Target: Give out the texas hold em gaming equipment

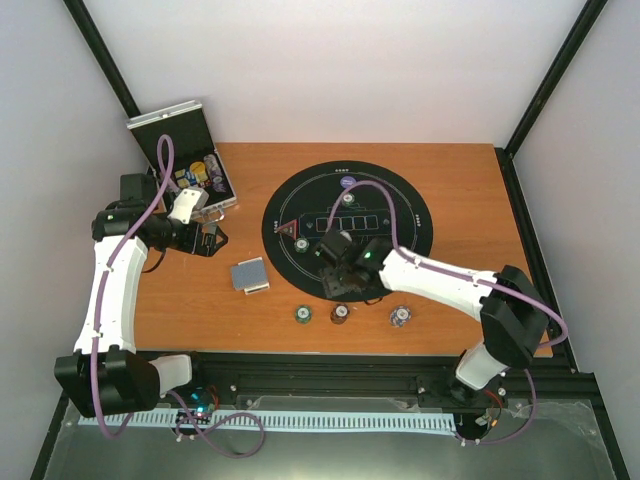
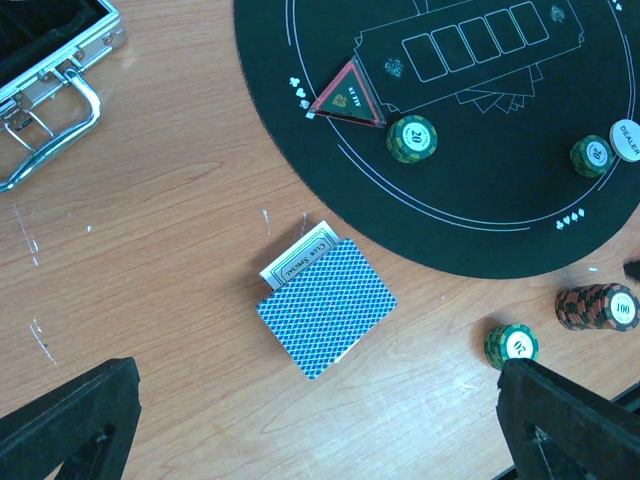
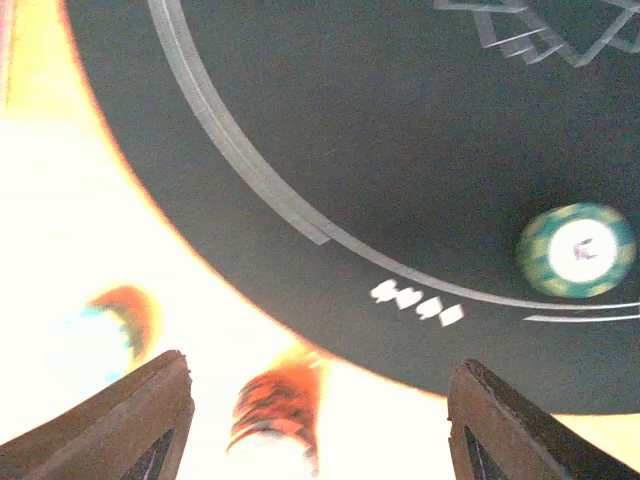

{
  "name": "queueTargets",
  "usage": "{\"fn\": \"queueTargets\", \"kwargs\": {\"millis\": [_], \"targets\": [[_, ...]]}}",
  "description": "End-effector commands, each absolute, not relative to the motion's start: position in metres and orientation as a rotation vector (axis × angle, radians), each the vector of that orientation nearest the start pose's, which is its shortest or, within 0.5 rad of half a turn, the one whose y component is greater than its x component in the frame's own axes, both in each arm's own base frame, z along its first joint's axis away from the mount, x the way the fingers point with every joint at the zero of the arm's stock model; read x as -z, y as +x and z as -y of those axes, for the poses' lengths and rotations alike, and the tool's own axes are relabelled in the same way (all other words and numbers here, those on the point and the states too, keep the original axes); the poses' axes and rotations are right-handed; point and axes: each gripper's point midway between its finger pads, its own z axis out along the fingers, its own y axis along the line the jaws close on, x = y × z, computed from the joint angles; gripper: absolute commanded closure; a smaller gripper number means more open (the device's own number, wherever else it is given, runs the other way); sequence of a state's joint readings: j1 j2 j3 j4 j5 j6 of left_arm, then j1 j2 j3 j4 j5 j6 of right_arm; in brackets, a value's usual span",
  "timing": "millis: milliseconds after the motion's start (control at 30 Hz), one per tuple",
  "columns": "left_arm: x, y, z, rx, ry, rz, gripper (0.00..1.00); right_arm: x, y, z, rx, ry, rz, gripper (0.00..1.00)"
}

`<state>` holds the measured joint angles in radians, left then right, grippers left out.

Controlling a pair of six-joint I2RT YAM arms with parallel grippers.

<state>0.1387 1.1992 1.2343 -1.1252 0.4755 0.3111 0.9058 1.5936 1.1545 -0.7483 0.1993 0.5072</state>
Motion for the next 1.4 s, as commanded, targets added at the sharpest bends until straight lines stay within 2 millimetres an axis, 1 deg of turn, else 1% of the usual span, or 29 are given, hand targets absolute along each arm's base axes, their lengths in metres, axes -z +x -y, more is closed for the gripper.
{"fn": "queueTargets", "kwargs": {"millis": [0,67,167,367,533,933,1367], "targets": [[-0.24,0.281,0.04,0.453,0.366,-2.478,0.0,-0.098,0.213,-0.277,-0.179,-0.458,-2.719,0.29],[-0.239,0.282,0.041,0.465,0.363,-2.475,0.0,-0.089,0.202,-0.282,-0.19,-0.48,-2.739,0.29],[-0.237,0.281,0.042,0.472,0.358,-2.478,0.0,-0.077,0.194,-0.284,-0.171,-0.511,-2.764,0.28],[-0.238,0.281,0.04,0.456,0.359,-2.478,0.0,-0.062,0.19,-0.282,-0.14,-0.54,-2.798,0.28],[-0.24,0.283,0.041,0.463,0.358,-2.474,0.0,-0.053,0.185,-0.284,-0.16,-0.555,-2.823,0.33],[-0.241,0.284,0.04,0.46,0.358,-2.47,0.0,-0.044,0.179,-0.282,-0.171,-0.558,-2.848,0.4],[-0.241,0.284,0.04,0.463,0.353,-2.473,0.0,-0.048,0.179,-0.282,-0.169,-0.567,-2.834,0.56]]}}
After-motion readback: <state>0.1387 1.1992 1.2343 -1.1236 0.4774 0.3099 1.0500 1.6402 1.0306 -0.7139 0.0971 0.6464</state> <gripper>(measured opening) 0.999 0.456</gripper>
